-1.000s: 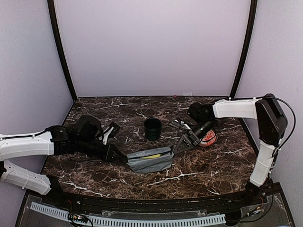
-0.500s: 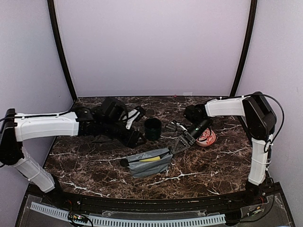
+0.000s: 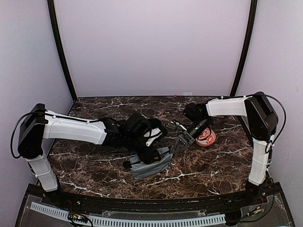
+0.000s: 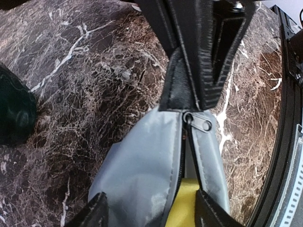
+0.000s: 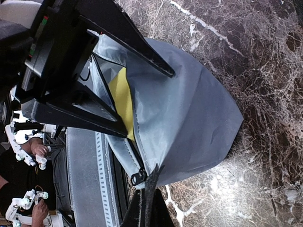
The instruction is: Sort the hair-cutting tools
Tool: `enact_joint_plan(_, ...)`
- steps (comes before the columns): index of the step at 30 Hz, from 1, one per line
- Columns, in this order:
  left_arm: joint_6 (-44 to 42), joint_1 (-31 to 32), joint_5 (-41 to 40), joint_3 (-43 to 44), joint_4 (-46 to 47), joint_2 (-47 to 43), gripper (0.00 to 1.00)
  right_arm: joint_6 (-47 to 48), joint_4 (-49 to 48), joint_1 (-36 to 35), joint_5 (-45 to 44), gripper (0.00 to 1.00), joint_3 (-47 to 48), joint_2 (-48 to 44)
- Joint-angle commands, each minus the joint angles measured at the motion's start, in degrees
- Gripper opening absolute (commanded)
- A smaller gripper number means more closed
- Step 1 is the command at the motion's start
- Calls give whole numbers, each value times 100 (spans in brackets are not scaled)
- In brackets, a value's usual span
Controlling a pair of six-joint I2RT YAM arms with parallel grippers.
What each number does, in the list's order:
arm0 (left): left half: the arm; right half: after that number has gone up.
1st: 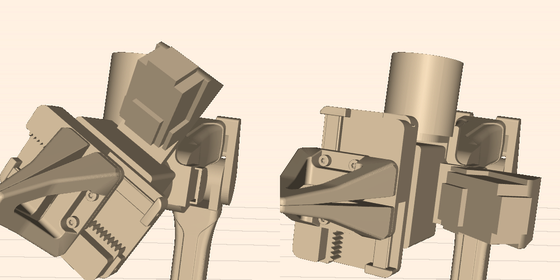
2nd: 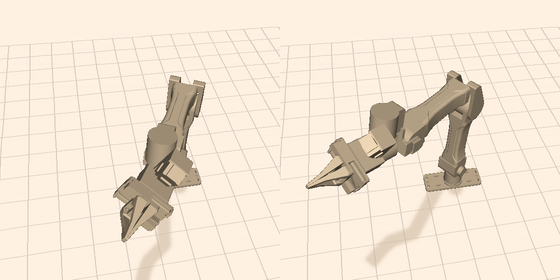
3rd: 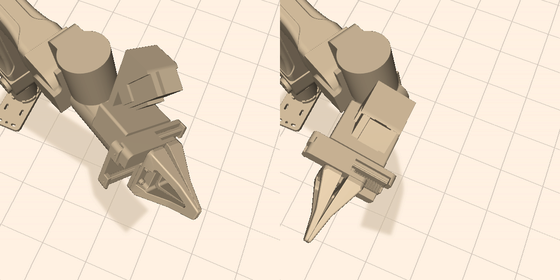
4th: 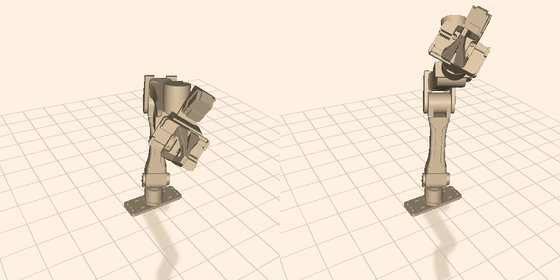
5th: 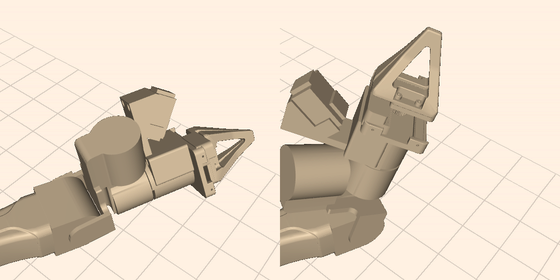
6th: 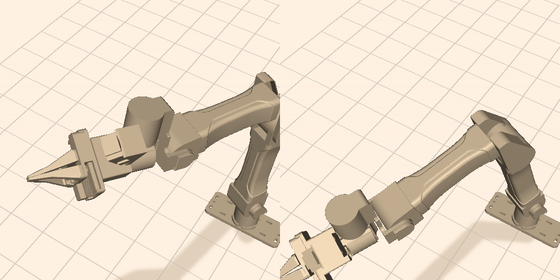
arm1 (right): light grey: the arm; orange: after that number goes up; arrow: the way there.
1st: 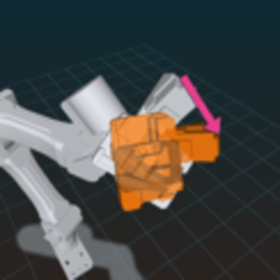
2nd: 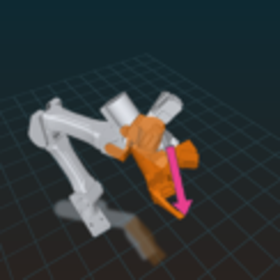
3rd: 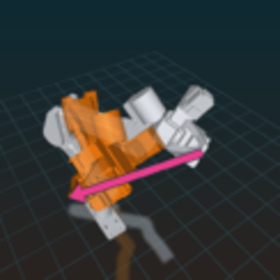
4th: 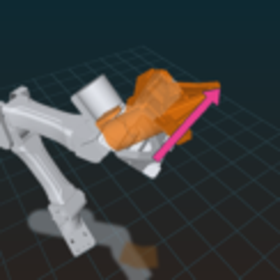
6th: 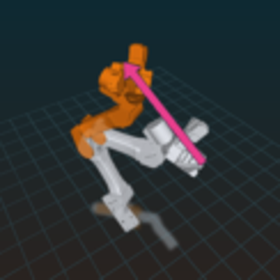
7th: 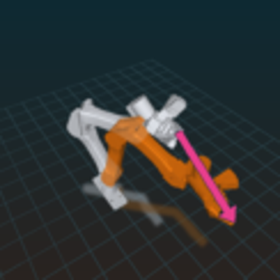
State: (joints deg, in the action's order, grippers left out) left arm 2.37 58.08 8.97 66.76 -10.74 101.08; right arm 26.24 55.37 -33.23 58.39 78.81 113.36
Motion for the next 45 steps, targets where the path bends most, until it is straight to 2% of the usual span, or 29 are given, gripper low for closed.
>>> enact_joint_plan(1, 194, -23, -167, 215, 8, 246, 59, 22, -23, -69, -12, 0, 36, -108)
enact_joint_plan(3, 346, -41, -215, 319, -110, 435, 52, 53, 17, -78, 5, 0, 47, -128)
enact_joint_plan(7, 765, -137, -20, 523, -401, 811, 31, 72, 37, -83, -10, 0, 2, -248)
enact_joint_plan(10, 1105, -197, -58, 406, -386, 907, 29, 81, 33, -84, -44, 0, -55, -374)
enact_joint_plan(17, 1355, -113, -732, 223, -608, 816, 47, 30, -18, -86, -116, 0, -107, -570)
enact_joint_plan(22, 883, 365, -1002, 47, -38, 153, 67, -3, -20, -85, -109, 0, -51, -503)
enact_joint_plan(25, 782, 496, -1194, -80, 360, -319, 72, 26, 35, -85, -45, 0, 8, -459)
enact_joint_plan(32, 715, 502, -1919, -150, 406, -1023, 76, 285, 264, -78, 358, 0, 78, -446)
enact_joint_plan(38, 1025, 502, -1646, -460, 845, -1318, 71, 797, 751, -80, 1050, 0, 240, -368)
enact_joint_plan(42, 1084, 501, -1731, -431, 515, -1155, 67, 1636, 1561, -79, 1436, 0, 432, -151)
enact_joint_plan(45, 935, 499, -1877, -332, 34, -906, 67, 1785, 1643, -84, 1389, 0, 462, -79)
